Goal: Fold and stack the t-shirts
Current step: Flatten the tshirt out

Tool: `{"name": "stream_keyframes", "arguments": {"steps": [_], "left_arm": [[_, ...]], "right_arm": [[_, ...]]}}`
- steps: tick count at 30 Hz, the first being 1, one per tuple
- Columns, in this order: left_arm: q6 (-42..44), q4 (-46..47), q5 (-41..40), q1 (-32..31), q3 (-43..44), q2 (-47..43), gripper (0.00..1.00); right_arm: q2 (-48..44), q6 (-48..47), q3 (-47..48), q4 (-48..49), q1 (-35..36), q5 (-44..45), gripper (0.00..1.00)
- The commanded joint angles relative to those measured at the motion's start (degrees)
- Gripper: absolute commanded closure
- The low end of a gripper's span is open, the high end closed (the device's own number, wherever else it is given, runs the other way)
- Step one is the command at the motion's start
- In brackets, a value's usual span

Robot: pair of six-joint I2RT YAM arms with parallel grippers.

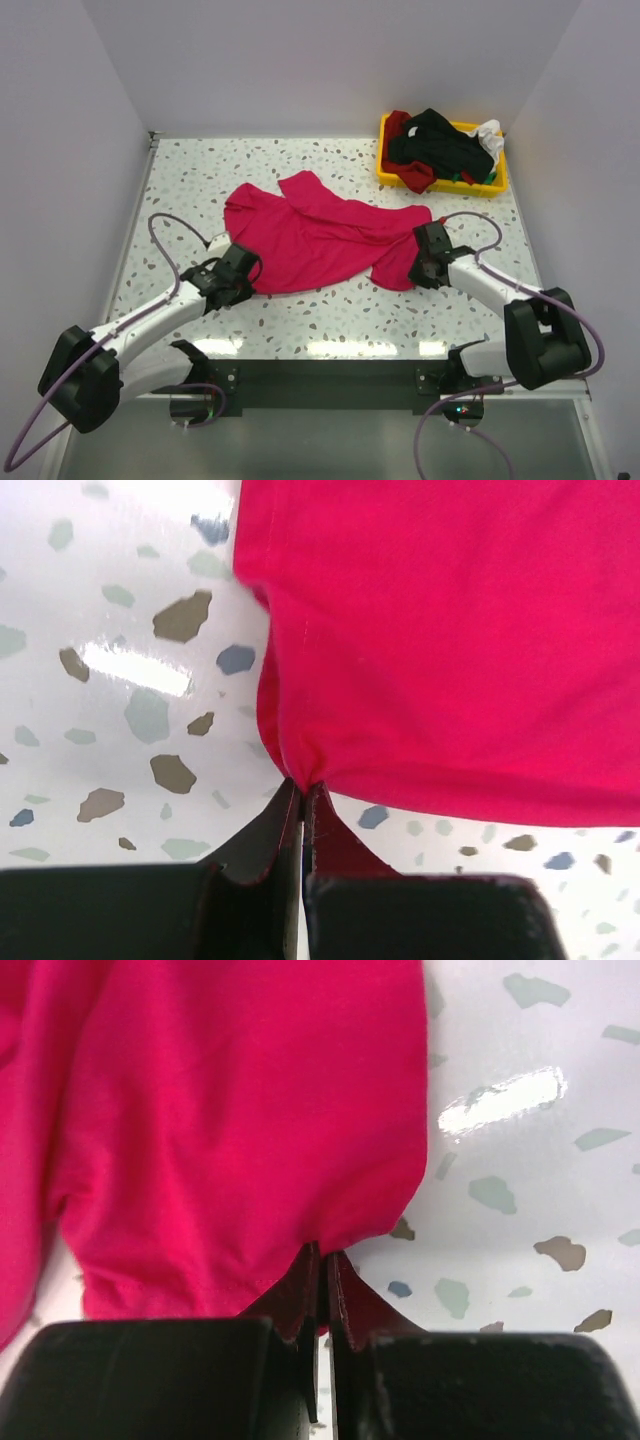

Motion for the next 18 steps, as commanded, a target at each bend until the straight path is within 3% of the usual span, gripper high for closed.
{"name": "stream_keyframes", "arguments": {"steps": [1,7,11,18], "left_arm": [[3.52,-1.66,-5.39,-0.12,7.97,-3.58,1.00],[7.65,-6.32,-11.63,-0.13,20.55,-8.77,1.00],[11.43,-7.73,-15.14,-0.21,33.64,-13.43,1.00],[18.64,-6.32,-13.94,-0.21,51.14,-19.32,1.00]], "right_arm": [[-6.85,-1.36,1.47,0.60,0.28,-3.16,1.00],[-23.23,-7.25,15.17,-10.12,0.28,6.77,1.00],[-33.24,-9.09,25.36,-15.39,0.28,10.02,1.00],[-38.98,-12.08,48.45,-21.73,0.28,14.16,1.00]]}}
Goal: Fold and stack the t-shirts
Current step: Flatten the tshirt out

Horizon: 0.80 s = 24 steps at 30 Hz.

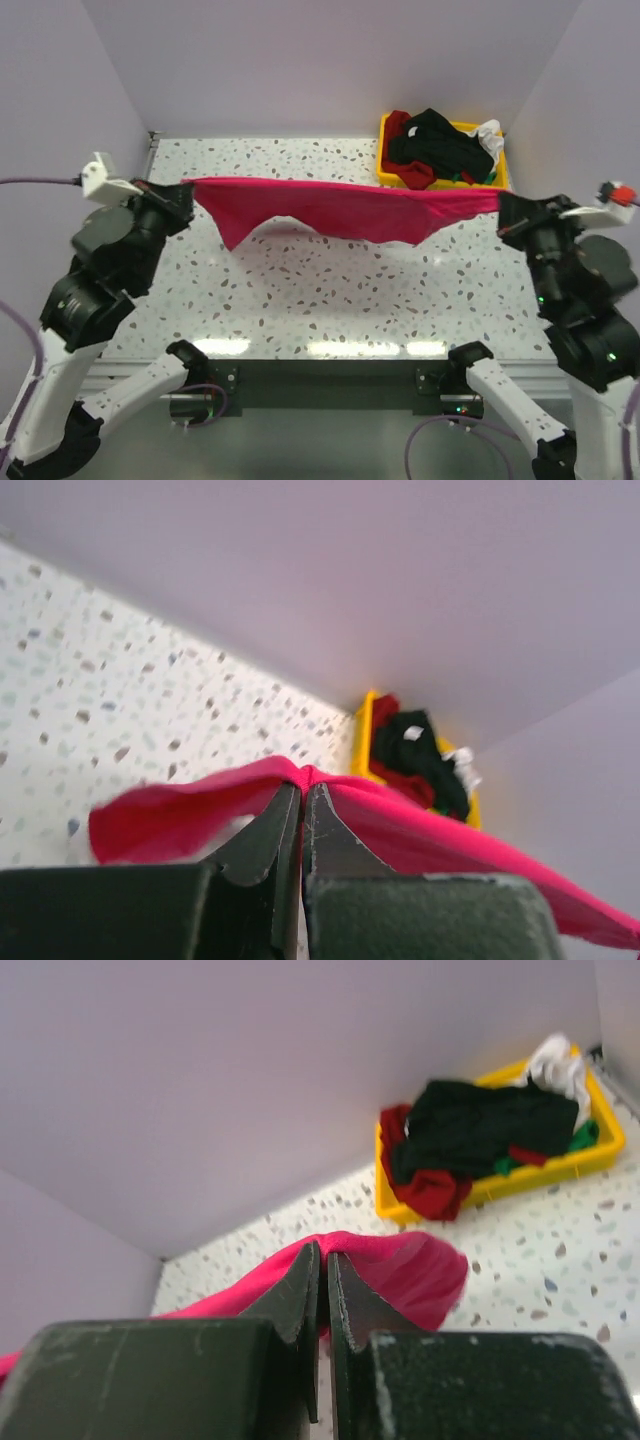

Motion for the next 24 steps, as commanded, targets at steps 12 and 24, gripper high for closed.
{"name": "stream_keyframes", "arguments": {"steps": [12,24], "left_arm": [[13.02,1.44,11.31,-0.21,25.69,0.42,1.00],[10.84,1.79,-14.63,1.88,10.43,17.62,1.00]], "right_arm": [[3.18,-8.62,33.11,-12.40,0.02,2.27,1.00],[22.59,-9.94,13.45,-0.47,0.02,9.93,1.00]]}}
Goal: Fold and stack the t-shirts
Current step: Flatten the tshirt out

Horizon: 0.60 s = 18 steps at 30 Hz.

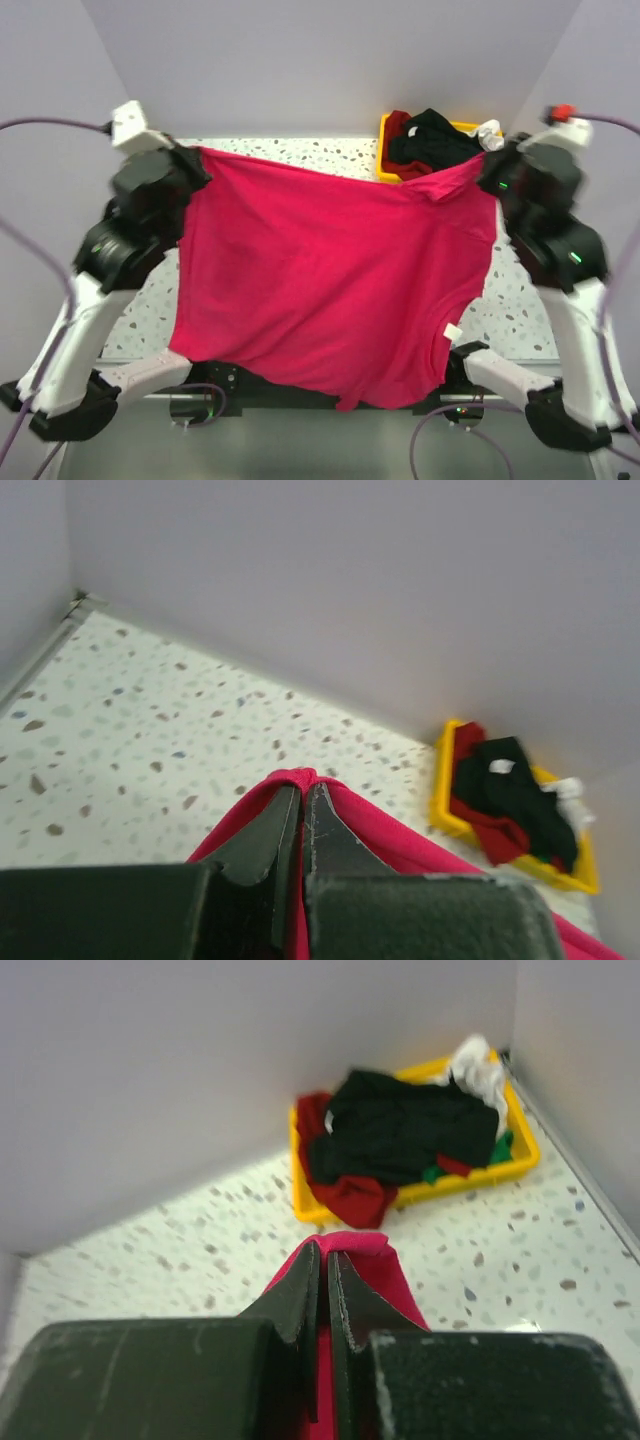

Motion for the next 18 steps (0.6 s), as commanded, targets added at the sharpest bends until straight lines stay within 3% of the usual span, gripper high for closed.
{"name": "stream_keyframes", "arguments": {"steps": [1,2,5,9,13,18], "left_arm": [[-0.43,2.85,-7.62,4.55,-7.41,8.03,1.00],[-0.51,4.88,0.15,10.93,-9.52,9.17,1.00],[-0.07,15.51,9.61,18.88,-19.44,14.09,1.00],[3.60,27.38,13.05,20.40,-25.35,26.89,1.00],[5.28,31.61,15.17,21.54,-21.06,38.70,1.00],[6.43,28.72,15.34,23.29,-12.97,50.12,1.00]], "right_arm": [[7.39,-1.24,-7.96,6.30,-0.26,3.28,1.00],[8.44,-0.98,-11.02,9.27,-0.61,2.85,1.00],[13.45,0.43,-16.56,13.86,-1.75,-0.05,1.00],[22.66,1.48,-22.29,21.68,-3.87,-6.19,1.00],[31.97,1.05,-21.17,27.48,-5.71,-10.51,1.00],[39.73,-1.50,-17.04,29.26,-5.80,-10.43,1.00]]}}
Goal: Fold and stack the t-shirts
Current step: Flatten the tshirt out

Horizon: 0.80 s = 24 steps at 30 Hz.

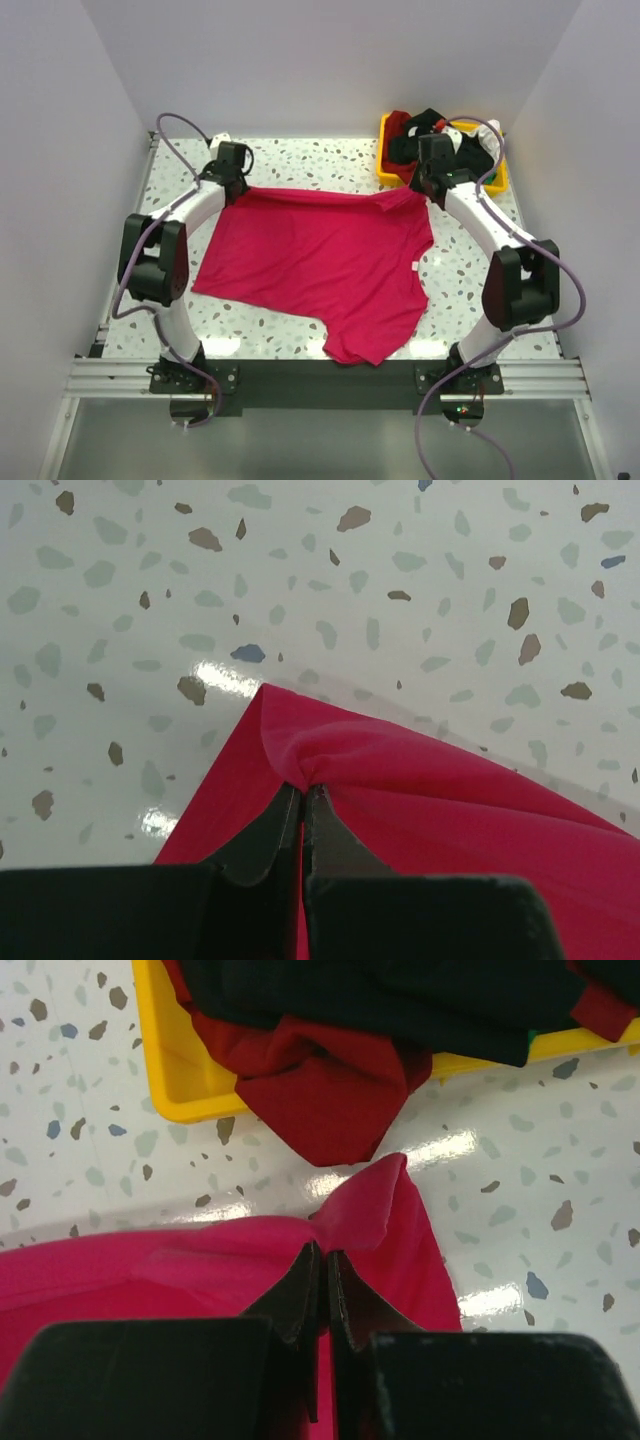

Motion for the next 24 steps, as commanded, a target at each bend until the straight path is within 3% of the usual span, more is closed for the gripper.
{"name": "stream_keyframes", "arguments": {"steps": [1,5,12,18,24], "left_arm": [[2.25,3.67,1.09,1.90,6.22,3.23,1.00],[1.38,2.52,0.66,1.99,4.92,0.36,1.00],[-0.20,-0.28,-0.40,1.99,-1.95,-24.83,1.00],[-0.21,-9.50,2.40,1.81,2.18,-46.02,1.00],[2.07,-15.21,11.01,1.90,14.46,-56.87,1.00]], "right_arm": [[2.86,-1.85,4.72,4.28,-0.16,-0.44,1.00],[-1.05,-2.12,4.64,2.07,-0.16,1.23,1.00],[-21.86,-3.00,2.00,-2.49,-0.16,-1.22,1.00],[-37.27,-3.43,10.60,-13.30,-0.08,-5.53,1.00],[-45.99,-3.61,27.11,-24.11,-0.08,-13.18,1.00]]}}
